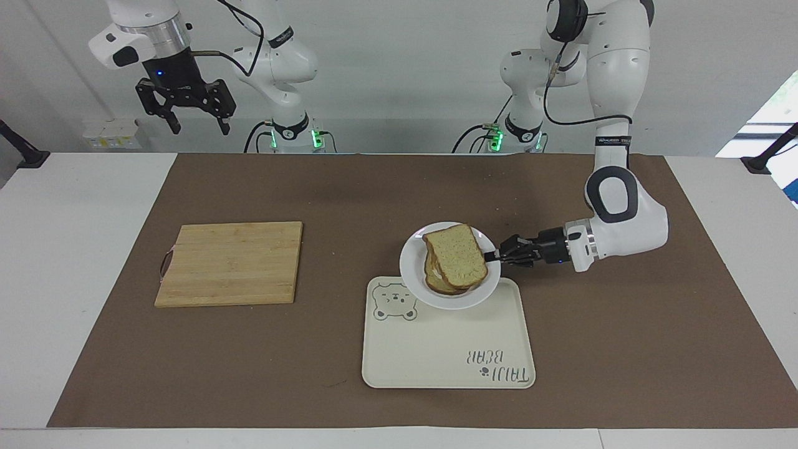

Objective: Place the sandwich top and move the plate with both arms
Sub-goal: 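Slide the white plate with the left gripper onto the bear tray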

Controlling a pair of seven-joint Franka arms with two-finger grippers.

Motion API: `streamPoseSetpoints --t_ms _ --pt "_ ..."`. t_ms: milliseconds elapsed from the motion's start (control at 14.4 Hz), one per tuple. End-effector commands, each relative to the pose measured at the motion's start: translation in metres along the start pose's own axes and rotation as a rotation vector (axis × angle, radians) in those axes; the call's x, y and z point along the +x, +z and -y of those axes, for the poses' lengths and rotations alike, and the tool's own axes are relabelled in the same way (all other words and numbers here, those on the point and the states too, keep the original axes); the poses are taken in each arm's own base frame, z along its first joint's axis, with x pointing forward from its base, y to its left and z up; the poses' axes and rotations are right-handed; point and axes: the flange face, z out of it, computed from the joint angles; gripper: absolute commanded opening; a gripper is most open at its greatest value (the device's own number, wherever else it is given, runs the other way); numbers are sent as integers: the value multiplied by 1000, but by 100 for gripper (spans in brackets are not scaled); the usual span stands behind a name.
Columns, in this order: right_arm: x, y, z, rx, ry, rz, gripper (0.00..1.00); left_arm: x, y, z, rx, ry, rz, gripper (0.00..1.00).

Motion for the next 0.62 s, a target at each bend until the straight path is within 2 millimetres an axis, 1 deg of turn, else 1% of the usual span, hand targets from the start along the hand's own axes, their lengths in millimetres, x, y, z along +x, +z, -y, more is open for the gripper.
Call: streamPoseSetpoints --t_ms 0,69,139,208,277,416,555 --pt "-6 -3 -4 6 -21 4 100 35 -3 3 -18 20 1 0" --pt "-6 -3 -4 6 -21 4 100 44 0 12 -16 18 0 0" --pt "-6 -3 -4 6 -21 4 100 51 4 13 -9 27 -8 0" --pt "-6 -3 -4 6 -21 4 100 59 8 19 2 23 -28 0" --pt "-6 -3 -4 6 -21 4 100 65 8 17 8 19 -47 0" --pt "-6 -3 -4 6 -21 4 100 77 17 15 25 11 -44 0" --pt "-6 -3 -4 6 -21 4 100 83 22 30 44 7 -40 0"
